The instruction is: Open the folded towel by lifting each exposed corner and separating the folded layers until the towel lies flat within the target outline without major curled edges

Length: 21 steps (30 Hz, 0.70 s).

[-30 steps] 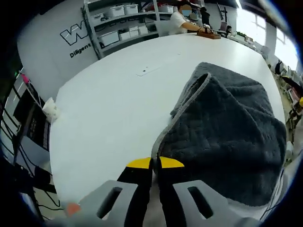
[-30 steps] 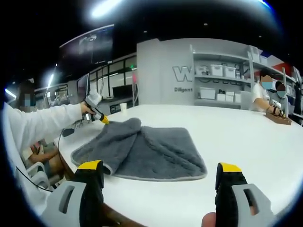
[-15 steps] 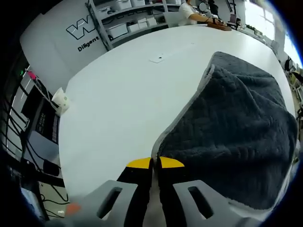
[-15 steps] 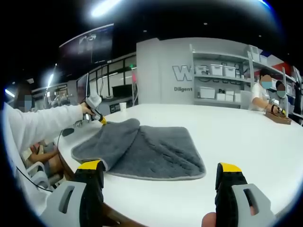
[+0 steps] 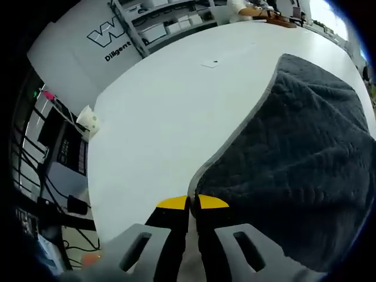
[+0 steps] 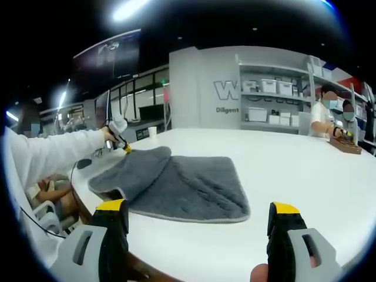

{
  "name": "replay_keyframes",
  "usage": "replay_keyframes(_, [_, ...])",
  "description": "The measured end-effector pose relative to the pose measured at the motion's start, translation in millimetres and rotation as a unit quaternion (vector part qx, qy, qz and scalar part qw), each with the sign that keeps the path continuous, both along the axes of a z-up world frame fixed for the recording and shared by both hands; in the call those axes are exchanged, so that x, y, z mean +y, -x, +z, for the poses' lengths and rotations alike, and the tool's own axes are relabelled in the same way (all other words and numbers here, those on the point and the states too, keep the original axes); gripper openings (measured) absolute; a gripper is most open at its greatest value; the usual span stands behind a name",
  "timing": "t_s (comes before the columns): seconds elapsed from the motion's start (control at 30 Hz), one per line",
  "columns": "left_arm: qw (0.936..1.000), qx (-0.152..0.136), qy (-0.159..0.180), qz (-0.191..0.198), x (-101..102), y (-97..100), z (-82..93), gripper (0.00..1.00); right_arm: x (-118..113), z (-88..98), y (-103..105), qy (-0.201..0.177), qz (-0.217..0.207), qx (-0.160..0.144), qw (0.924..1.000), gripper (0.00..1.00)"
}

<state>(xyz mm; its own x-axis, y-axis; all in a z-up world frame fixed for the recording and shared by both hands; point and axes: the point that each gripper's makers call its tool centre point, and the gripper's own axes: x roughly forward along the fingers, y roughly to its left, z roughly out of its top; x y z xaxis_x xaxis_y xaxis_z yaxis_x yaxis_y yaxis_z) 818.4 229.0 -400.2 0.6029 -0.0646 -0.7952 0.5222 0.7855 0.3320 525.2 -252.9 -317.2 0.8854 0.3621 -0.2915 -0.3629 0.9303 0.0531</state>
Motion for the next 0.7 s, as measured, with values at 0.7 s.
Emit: replay_keyframes(0.7, [0.9984, -0.007, 0.032, 0.045, 12, -15.2, -6.8, 0.07, 1, -2.2, -1, 0.0, -0.001, 0.003, 1.0, 0.99])
